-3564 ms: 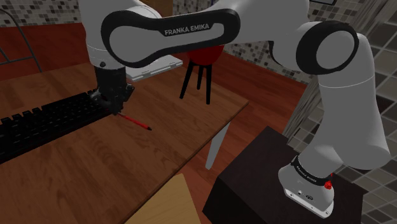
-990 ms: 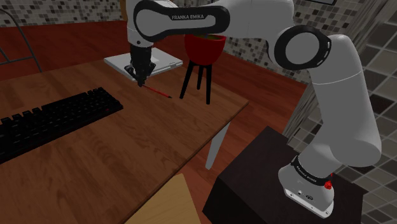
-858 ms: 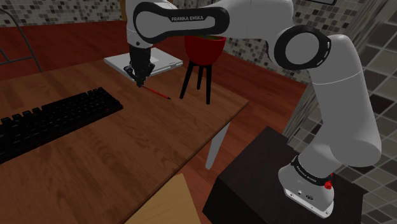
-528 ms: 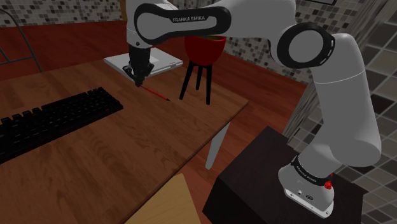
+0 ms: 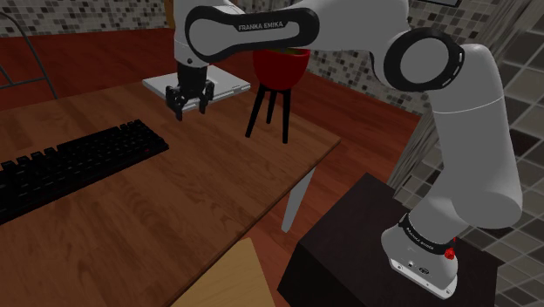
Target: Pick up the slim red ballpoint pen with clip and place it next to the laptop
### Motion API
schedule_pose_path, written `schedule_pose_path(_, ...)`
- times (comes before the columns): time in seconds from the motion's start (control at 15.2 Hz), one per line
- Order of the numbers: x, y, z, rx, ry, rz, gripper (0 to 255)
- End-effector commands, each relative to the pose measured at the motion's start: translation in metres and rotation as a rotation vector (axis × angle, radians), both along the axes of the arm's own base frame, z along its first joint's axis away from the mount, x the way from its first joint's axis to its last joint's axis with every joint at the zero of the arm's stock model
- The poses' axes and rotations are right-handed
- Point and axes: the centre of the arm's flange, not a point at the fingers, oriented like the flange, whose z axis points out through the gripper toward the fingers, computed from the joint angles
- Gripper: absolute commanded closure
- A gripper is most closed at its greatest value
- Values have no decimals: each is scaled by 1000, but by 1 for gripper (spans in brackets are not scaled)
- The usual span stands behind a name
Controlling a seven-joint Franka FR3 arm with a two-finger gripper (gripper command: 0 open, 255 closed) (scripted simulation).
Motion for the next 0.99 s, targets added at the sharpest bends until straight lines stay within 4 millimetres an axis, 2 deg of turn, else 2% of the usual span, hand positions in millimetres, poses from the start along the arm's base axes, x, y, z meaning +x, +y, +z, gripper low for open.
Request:
schedule_pose_path(0.0,2,-9,-31,-17,40,-8,0)
schedule_pose_path(0.13,9,-6,-29,-17,40,-7,0)
schedule_pose_path(0.4,7,-10,21,-17,40,-7,0)
schedule_pose_path(0.92,7,-10,21,-17,40,-7,0)
